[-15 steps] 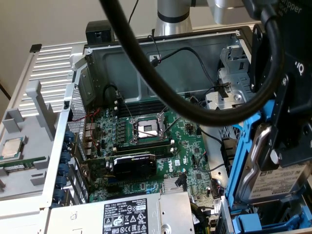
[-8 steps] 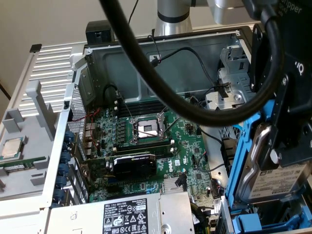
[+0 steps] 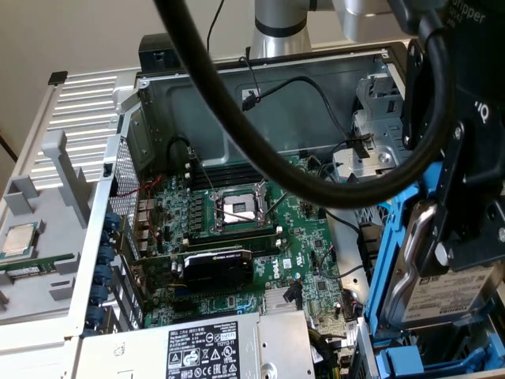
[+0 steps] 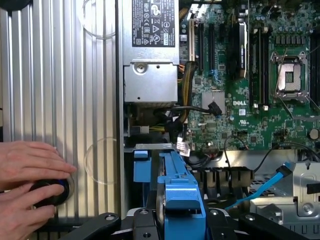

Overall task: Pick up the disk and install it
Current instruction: 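Insert the disk into the insertion slot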

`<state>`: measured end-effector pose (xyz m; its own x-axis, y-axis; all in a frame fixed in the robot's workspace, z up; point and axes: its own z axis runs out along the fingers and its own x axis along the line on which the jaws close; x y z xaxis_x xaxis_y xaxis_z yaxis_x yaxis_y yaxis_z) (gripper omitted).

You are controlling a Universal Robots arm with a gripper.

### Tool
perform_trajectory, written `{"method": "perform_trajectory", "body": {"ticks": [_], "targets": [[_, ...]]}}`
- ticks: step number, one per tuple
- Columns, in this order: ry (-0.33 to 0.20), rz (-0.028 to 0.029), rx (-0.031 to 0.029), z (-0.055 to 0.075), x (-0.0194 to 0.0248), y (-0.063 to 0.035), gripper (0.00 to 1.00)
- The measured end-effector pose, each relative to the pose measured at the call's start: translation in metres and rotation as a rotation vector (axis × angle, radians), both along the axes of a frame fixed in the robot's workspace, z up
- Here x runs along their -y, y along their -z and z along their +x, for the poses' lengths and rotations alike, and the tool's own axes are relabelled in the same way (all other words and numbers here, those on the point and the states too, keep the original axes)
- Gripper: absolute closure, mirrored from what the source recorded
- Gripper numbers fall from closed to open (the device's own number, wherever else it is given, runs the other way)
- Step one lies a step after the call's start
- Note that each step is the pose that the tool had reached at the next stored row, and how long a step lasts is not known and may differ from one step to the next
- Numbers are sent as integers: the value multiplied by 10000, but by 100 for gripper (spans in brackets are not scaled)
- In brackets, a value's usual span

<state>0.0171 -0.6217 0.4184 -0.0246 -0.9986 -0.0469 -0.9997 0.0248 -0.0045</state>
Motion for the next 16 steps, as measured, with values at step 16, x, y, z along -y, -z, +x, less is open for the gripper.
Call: {"method": "perform_trajectory", "body": {"ticks": [16], "targets": [[20,-2,-12,-4,1,-1,63]]}}
